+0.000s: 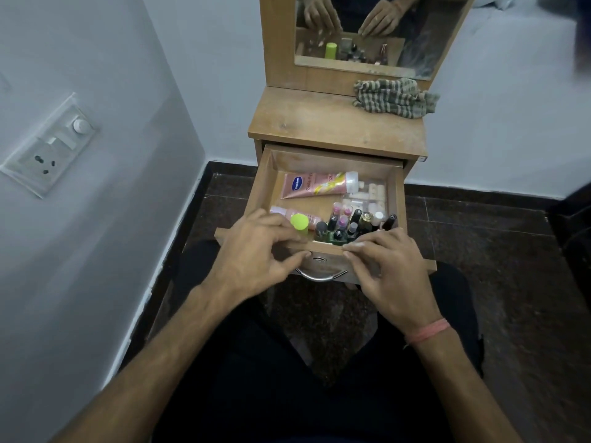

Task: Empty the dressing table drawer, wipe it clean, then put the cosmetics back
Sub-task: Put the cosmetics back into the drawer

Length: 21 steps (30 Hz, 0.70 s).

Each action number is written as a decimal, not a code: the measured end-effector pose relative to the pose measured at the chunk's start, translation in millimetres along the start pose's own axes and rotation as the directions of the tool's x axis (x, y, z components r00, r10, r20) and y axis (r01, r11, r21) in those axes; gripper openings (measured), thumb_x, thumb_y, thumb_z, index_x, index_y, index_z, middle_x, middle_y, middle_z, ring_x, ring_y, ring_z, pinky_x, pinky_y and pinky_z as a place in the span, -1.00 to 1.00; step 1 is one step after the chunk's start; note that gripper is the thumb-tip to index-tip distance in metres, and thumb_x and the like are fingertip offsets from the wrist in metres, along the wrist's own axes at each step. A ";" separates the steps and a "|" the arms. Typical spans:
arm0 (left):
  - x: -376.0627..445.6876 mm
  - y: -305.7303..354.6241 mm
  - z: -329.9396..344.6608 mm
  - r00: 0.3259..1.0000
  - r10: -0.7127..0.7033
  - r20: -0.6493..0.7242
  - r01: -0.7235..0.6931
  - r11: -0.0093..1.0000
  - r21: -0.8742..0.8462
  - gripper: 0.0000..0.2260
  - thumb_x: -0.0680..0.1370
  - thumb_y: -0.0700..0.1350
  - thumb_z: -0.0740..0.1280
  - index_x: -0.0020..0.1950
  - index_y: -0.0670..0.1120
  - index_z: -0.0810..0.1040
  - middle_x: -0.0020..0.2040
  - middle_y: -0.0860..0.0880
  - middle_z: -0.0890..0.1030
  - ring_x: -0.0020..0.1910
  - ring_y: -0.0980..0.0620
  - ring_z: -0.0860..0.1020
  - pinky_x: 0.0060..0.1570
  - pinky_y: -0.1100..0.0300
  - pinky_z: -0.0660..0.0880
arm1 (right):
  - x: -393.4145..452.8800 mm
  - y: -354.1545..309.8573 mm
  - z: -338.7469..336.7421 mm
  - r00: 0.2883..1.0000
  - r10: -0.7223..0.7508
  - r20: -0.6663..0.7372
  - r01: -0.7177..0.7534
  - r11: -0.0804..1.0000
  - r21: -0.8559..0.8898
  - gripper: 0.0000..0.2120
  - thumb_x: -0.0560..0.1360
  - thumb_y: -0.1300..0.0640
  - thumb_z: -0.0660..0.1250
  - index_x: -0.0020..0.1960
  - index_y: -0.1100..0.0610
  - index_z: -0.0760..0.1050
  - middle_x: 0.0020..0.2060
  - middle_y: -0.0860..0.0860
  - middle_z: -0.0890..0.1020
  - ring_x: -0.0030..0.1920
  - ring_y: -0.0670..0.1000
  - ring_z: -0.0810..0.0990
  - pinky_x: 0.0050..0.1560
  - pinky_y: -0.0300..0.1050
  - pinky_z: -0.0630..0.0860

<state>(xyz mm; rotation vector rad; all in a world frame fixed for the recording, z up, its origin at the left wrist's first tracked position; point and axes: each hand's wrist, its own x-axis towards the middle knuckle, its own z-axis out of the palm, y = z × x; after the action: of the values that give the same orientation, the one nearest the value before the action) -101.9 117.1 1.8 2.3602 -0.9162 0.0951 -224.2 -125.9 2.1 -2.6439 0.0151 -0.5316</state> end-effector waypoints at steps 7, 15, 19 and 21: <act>-15.1 -6.0 24.2 0.970 0.071 -0.232 -0.063 0.997 0.043 -0.83 0.53 0.09 0.64 0.07 0.09 0.85 0.03 0.22 0.74 0.04 0.07 0.61 0.09 0.04 0.54 | -5.9 5.7 15.6 0.990 -0.052 -0.131 0.049 0.999 -0.020 -0.88 0.62 0.11 0.48 0.11 0.07 0.76 0.03 -0.09 0.70 0.05 0.00 0.57 0.13 -0.01 0.49; -6.1 -7.5 46.5 0.925 0.062 -0.376 -0.048 0.998 0.046 -0.84 0.56 0.01 0.64 0.11 0.02 0.84 0.07 0.15 0.74 0.04 0.03 0.61 0.10 0.00 0.56 | -2.2 18.3 43.1 0.945 -0.109 -0.307 0.068 0.988 -0.139 -0.87 0.64 0.15 0.48 0.15 0.12 0.75 0.09 -0.03 0.72 0.05 0.06 0.55 0.17 -0.06 0.38; 6.8 -13.2 57.3 0.906 0.040 -0.422 -0.037 0.999 0.016 -0.82 0.57 0.00 0.64 0.15 0.01 0.84 0.13 0.14 0.74 0.09 0.02 0.62 0.14 -0.03 0.57 | 12.7 27.5 53.3 0.928 -0.122 -0.353 0.065 0.983 -0.169 -0.90 0.63 0.17 0.49 0.13 0.11 0.75 0.10 -0.04 0.71 0.06 0.07 0.54 0.14 0.02 0.44; 14.8 -14.4 62.3 0.894 0.019 -0.448 -0.024 1.000 -0.006 -0.82 0.57 -0.02 0.64 0.15 0.01 0.84 0.15 0.13 0.75 0.12 0.02 0.61 0.14 -0.02 0.58 | 21.0 31.1 56.4 0.922 -0.115 -0.369 0.054 0.984 -0.172 -0.90 0.63 0.17 0.50 0.12 0.11 0.75 0.10 -0.04 0.71 0.07 0.07 0.55 0.14 0.04 0.46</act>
<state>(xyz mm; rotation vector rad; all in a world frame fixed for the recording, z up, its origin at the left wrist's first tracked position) -90.4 82.0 -52.5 2.1782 -0.7087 0.6159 -181.5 -132.4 -50.2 -2.6595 0.0633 -1.1061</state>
